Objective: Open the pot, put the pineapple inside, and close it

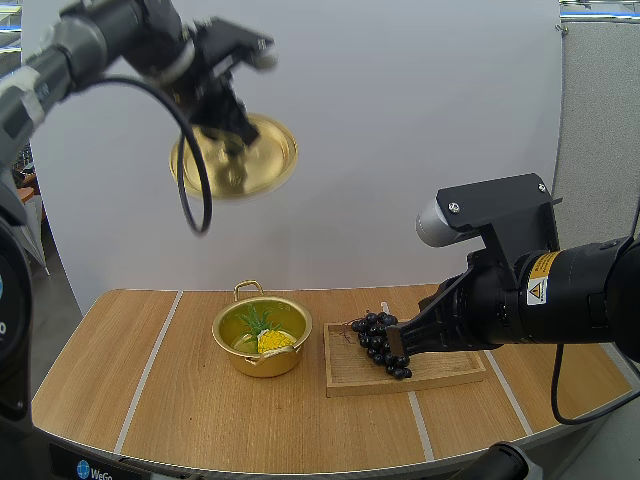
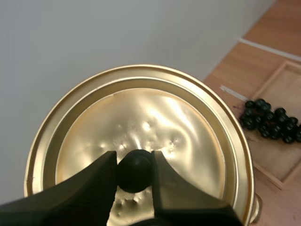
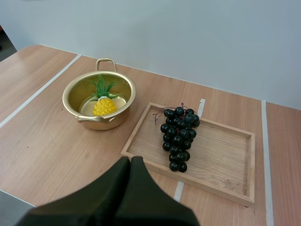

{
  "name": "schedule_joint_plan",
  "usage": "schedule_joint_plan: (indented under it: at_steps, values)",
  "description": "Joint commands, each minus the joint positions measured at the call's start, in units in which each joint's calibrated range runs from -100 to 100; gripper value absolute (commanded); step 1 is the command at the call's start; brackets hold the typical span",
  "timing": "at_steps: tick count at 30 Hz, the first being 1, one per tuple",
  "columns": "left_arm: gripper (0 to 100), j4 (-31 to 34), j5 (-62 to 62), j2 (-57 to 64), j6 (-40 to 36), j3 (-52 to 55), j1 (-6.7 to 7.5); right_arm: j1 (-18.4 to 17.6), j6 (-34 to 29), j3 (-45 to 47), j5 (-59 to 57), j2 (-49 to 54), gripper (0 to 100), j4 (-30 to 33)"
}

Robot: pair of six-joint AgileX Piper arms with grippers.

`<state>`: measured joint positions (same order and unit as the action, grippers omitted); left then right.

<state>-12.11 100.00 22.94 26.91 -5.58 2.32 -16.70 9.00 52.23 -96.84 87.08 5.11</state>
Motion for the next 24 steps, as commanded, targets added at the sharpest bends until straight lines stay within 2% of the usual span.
schedule_joint_plan:
  at_steps: [1,4,10,15,21,24]
  values:
    - [0,-3.56,0.00,-0.14,7.83,16.19,0.19,0.31,0.30,0.10,1.04,0.51,0,0.66]
    - [0,-3.66,-1.32,-0.14,10.84,24.33,0.19,0.31,0.30,0.10,1.04,0.51,0,0.66]
    - [0,-3.90,-17.46,-0.29,16.27,35.22,0.19,0.31,0.30,0.10,1.04,0.51,0,0.66]
    - [0,-5.07,-23.84,-4.13,18.04,38.95,0.09,0.31,0.30,0.10,1.04,0.51,0,0.66]
    - [0,-14.94,-24.00,-11.13,24.25,38.95,-2.57,0.31,0.30,0.10,1.04,0.51,0,0.66]
    - [0,-15.57,-25.37,-13.59,25.77,38.95,-3.11,0.31,0.30,0.10,1.04,0.51,0,0.66]
